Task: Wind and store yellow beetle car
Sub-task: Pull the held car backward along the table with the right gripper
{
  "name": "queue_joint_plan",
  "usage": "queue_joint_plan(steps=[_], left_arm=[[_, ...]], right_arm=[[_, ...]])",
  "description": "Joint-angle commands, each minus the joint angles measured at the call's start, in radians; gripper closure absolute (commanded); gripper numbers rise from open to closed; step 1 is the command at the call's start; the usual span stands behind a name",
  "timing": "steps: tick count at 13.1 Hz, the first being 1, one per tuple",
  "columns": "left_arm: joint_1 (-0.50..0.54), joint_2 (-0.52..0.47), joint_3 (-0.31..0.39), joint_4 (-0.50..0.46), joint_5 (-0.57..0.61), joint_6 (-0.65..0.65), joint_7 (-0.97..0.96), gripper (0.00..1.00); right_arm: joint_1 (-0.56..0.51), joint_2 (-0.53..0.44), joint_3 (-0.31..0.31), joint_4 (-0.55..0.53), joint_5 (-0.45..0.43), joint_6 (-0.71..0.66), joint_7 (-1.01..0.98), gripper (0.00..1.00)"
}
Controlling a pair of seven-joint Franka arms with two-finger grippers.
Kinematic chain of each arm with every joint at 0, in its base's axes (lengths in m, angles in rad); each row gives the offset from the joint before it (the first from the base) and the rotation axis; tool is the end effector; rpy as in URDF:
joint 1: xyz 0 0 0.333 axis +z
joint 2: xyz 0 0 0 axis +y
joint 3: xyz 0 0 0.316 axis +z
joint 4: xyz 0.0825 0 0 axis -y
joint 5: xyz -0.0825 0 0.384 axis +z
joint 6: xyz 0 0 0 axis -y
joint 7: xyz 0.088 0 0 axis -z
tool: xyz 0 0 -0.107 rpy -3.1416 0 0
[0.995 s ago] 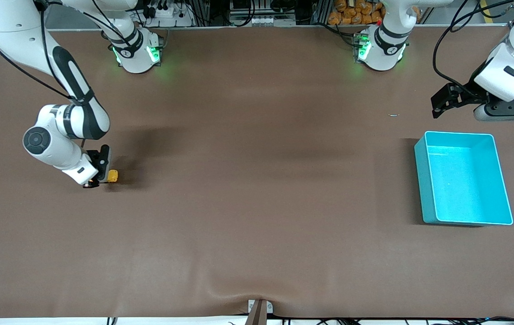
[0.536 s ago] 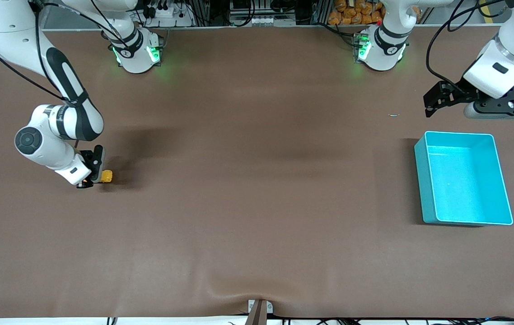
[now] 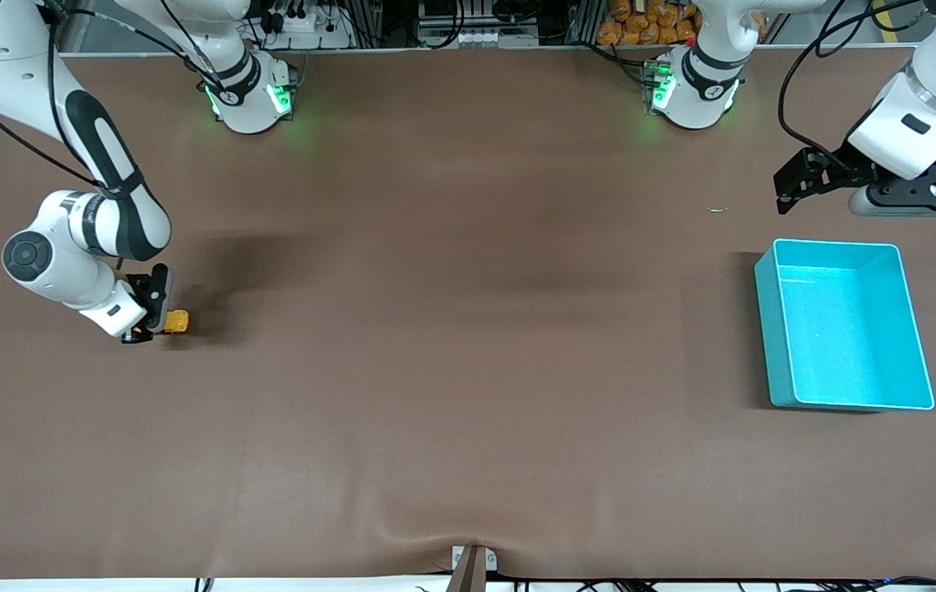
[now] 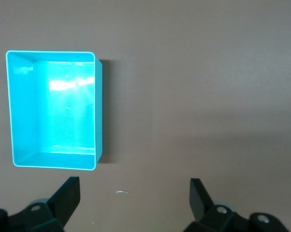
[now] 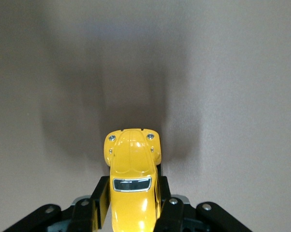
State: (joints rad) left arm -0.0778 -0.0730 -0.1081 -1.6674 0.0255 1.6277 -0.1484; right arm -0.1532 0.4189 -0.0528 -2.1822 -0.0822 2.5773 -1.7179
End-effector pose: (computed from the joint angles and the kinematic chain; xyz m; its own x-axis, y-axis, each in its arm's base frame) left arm 0.5275 -0.0987 0.6234 0.9985 -0.0389 0.0374 -0.0378 -0.9989 -0.0281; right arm 0.5461 -0.1132 0.1925 -0.0164 0.9981 -0.0591 0.9993 0.0144 -0.0353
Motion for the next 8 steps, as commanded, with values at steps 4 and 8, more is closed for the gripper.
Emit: queue_joint_plan(steps=[4, 8], left_arm=[[0.021, 0.001, 0.001, -0.002, -0.025, -0.002, -0.049, 0.00], [0.026, 0.001, 0.001, -0.003, -0.027, -0.003, -0.050, 0.00]], right_arm=[[-0.065, 0.089, 0.010, 0.047, -0.016, 0.001, -0.058, 0.61], [-0.083, 0.089, 0.011, 0.136, 0.005, -0.139, -0.057, 0.00]])
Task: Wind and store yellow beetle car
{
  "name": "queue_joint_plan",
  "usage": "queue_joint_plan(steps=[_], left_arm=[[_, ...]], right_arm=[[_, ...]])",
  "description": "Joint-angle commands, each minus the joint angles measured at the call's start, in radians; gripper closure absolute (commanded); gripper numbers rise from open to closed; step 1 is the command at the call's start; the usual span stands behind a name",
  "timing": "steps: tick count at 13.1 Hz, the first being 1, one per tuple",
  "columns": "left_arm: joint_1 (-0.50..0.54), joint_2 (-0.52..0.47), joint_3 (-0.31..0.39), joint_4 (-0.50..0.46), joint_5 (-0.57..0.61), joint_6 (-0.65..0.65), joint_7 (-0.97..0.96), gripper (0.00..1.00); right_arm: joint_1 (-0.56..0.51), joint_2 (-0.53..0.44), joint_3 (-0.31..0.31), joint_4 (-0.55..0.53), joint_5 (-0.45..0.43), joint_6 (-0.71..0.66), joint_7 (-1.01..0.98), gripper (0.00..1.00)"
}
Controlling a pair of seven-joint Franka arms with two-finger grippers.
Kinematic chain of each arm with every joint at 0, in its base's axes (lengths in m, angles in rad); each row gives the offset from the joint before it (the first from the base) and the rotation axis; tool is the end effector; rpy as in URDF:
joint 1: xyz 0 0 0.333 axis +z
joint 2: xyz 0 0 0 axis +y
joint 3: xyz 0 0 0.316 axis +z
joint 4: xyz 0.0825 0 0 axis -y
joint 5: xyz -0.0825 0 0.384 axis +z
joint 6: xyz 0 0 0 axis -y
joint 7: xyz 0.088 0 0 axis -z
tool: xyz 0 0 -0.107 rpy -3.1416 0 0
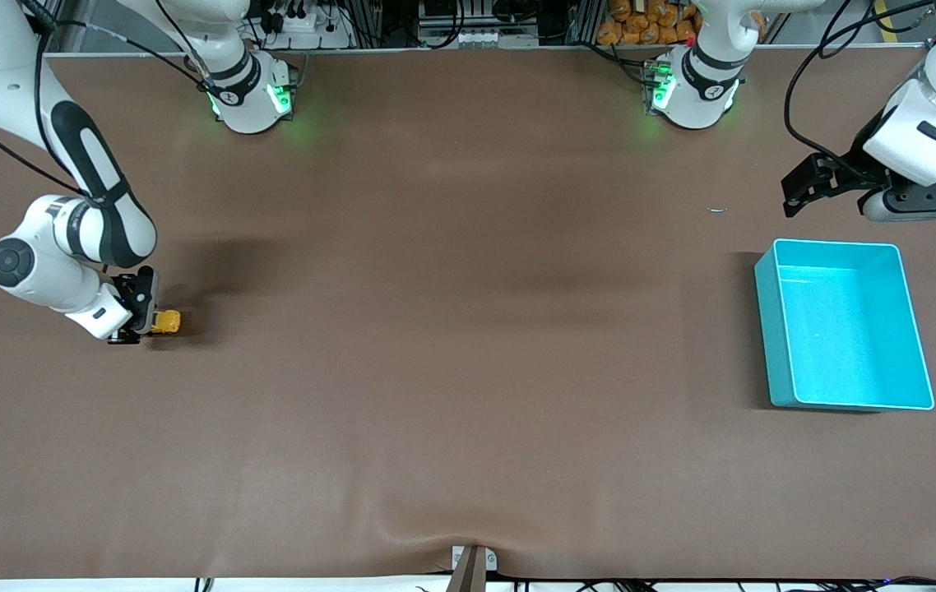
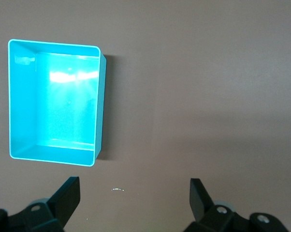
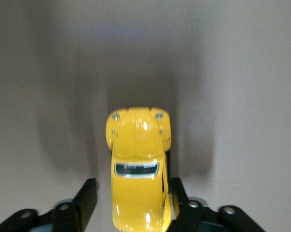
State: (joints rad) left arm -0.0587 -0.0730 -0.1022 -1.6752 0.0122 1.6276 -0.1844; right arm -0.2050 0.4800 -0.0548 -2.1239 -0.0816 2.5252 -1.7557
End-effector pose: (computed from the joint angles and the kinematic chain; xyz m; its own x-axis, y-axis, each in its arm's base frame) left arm 0.5294 -0.0867 0.6197 0.9993 0.0229 0.0282 0.0233 -0.9996 -0.0147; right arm 0.5471 -0.1451 0.1744 -0.0011 0.9987 -0.0509 0.9958 -0.0036 -0.0920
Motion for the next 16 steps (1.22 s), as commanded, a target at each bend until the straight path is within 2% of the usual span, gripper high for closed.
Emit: queue_joint_plan(steps=[1, 3, 9, 12, 16], left_arm=[[0.007, 0.001, -0.005, 0.005, -0.014, -0.003, -0.013, 0.00], [0.007, -0.001, -0.005, 0.005, -0.014, -0.005, -0.015, 0.00], [0.008, -0.007, -0.005, -0.011, -0.029, -0.006, -0.043, 0.00], [0.005, -0.036, -0.020, -0.067, -0.029, -0.009, -0.228, 0.00], [0.040, -0.057, -0.021, -0.113, -0.115, -0.029, -0.407, 0.00]], right_arm=[[-0.040, 0.026, 0.013, 0.090, 0.026, -0.118, -0.019, 0.00], [-0.060, 0.022, 0.013, 0.093, 0.060, -0.152, -0.019, 0.00], [-0.122, 0.017, 0.016, 0.107, 0.071, -0.206, -0.019, 0.00], [-0.126, 0.014, 0.015, 0.107, 0.097, -0.226, -0.021, 0.00], [-0.134, 0.011, 0.015, 0.108, 0.102, -0.226, -0.018, 0.00]])
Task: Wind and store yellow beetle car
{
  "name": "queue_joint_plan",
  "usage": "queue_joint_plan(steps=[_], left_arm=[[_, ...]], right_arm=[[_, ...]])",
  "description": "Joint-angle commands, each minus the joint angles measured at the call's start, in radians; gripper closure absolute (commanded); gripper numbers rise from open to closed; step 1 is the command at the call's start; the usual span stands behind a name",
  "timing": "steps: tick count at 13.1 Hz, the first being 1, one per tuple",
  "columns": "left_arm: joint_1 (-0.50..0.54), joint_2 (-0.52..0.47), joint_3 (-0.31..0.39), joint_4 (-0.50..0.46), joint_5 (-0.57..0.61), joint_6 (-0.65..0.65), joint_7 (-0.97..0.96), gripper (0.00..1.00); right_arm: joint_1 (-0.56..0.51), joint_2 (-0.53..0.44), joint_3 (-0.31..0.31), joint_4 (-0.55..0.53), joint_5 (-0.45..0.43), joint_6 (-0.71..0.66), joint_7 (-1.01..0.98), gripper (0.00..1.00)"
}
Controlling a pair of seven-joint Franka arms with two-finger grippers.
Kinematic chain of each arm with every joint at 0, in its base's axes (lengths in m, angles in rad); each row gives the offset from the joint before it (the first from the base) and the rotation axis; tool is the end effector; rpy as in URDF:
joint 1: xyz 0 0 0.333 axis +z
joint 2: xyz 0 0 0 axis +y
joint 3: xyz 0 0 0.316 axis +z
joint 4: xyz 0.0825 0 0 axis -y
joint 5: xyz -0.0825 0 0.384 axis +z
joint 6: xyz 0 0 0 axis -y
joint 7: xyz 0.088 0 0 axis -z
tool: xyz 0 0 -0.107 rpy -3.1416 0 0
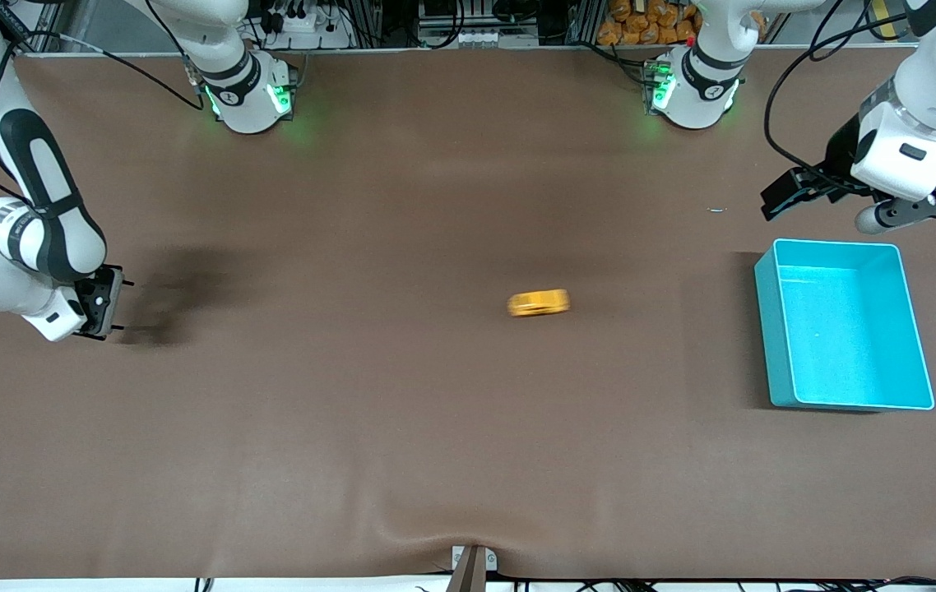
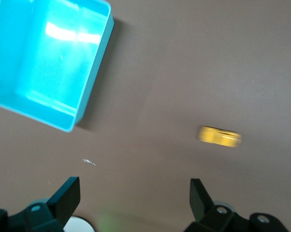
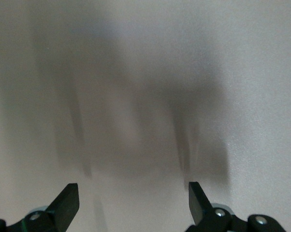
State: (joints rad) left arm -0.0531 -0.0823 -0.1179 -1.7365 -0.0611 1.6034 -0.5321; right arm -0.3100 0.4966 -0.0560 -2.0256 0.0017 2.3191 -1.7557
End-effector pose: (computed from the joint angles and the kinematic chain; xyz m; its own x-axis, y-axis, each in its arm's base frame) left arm 0.5192 -0.0985 0.5934 0.9319 0.3558 -0.0703 0.3578 -0.9336 0.0181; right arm 0.5396 -0.2068 0.1846 0.1786 0.9839 0.0117 0.9640 -0.1725 -0.2022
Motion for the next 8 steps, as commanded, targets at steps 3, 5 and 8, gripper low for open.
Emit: queue_joint_plan(steps=[3, 5, 8], left_arm=[[0.058, -0.080, -0.003, -0.151, -0.056, 0.036, -0.135, 0.00], [0.085, -0.118, -0.005, -0.240, -0.057, 0.094, -0.141, 0.00], [0.111, -0.133, -0.003, -0.278, -0.085, 0.124, -0.195, 0.00]], right_arm=[[-0.037, -0.006, 0.016, 0.010, 0.018, -0.020, -0.018, 0.00], [-0.040, -0.006, 0.018, 0.010, 0.020, -0.020, -0.016, 0.00], [-0.046, -0.019, 0.016, 0.013, 0.073, -0.020, -0.010, 0.00]])
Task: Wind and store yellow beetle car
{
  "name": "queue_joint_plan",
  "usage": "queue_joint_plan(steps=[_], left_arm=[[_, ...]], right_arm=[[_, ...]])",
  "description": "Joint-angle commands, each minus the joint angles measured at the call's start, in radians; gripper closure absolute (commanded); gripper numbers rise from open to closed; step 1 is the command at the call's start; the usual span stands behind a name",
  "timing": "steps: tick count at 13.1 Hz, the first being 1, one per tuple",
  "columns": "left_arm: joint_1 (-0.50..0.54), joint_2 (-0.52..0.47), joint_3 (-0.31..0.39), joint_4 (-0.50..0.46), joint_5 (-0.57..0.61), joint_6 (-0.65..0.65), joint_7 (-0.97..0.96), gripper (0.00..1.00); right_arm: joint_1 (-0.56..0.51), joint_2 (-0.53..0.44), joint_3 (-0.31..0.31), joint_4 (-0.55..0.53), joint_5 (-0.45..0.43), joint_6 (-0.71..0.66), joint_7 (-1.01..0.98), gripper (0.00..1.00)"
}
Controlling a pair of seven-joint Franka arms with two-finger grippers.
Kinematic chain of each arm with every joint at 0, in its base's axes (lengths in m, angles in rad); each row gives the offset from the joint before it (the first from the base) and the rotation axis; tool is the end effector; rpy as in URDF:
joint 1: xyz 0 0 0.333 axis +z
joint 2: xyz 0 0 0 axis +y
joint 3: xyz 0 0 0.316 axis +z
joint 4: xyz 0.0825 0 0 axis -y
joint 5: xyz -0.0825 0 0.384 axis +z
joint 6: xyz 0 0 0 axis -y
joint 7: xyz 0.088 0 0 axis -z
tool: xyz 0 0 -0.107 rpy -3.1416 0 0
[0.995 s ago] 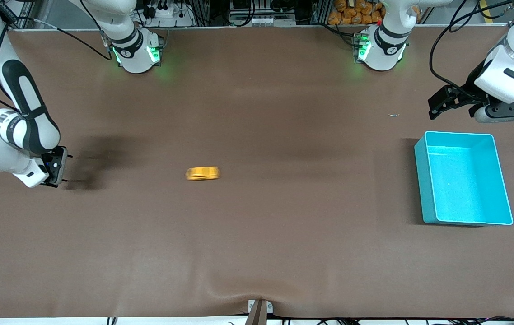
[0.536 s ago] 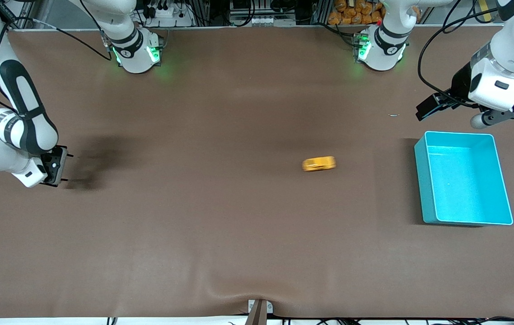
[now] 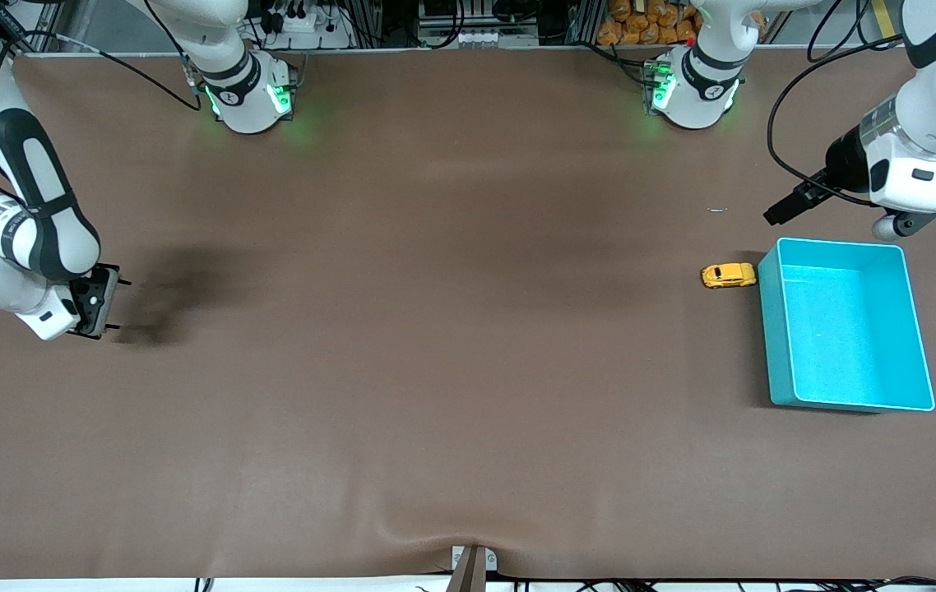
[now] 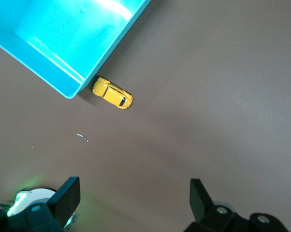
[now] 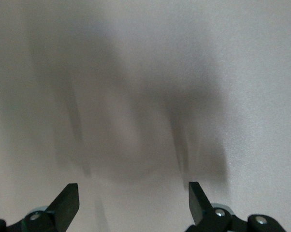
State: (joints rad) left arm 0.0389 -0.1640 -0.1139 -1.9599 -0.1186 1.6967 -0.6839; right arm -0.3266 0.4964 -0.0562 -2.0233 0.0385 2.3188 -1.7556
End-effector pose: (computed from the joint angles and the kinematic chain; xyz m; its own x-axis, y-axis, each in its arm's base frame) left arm 0.4974 -0.0517 0.5376 0.7994 0.5845 -0.1392 0.5915 -0.8062 0.0115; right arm 0.5372 -0.2156 0.1855 0.2241 0.9740 0.0322 0.9571 -0.2137 -0.1958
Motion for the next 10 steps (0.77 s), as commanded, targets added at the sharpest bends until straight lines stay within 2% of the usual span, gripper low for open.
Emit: queue_joint_plan(steps=[1, 3, 5, 7, 10], left_arm=[[0.033, -0.048, -0.007, -0.057, -0.029, 0.038, -0.069, 0.00], [0.050, -0.046, -0.007, -0.089, -0.039, 0.067, -0.153, 0.00], [0.052, -0.045, -0.006, -0.152, -0.039, 0.127, -0.245, 0.00], [0.052, -0.035, -0.007, -0.210, -0.039, 0.185, -0.339, 0.00], [0.050, -0.019, -0.009, -0.299, -0.032, 0.288, -0.449, 0.00]], right_arm=[[-0.023, -0.041, 0.016, 0.023, 0.079, -0.028, -0.001, 0.00], [-0.003, -0.085, 0.018, 0.102, 0.158, -0.172, 0.129, 0.00], [0.041, -0.110, 0.018, 0.228, 0.159, -0.330, 0.296, 0.00], [0.076, -0.142, 0.019, 0.335, 0.162, -0.415, 0.426, 0.00], [0.144, -0.189, 0.019, 0.489, 0.158, -0.595, 0.792, 0.00]])
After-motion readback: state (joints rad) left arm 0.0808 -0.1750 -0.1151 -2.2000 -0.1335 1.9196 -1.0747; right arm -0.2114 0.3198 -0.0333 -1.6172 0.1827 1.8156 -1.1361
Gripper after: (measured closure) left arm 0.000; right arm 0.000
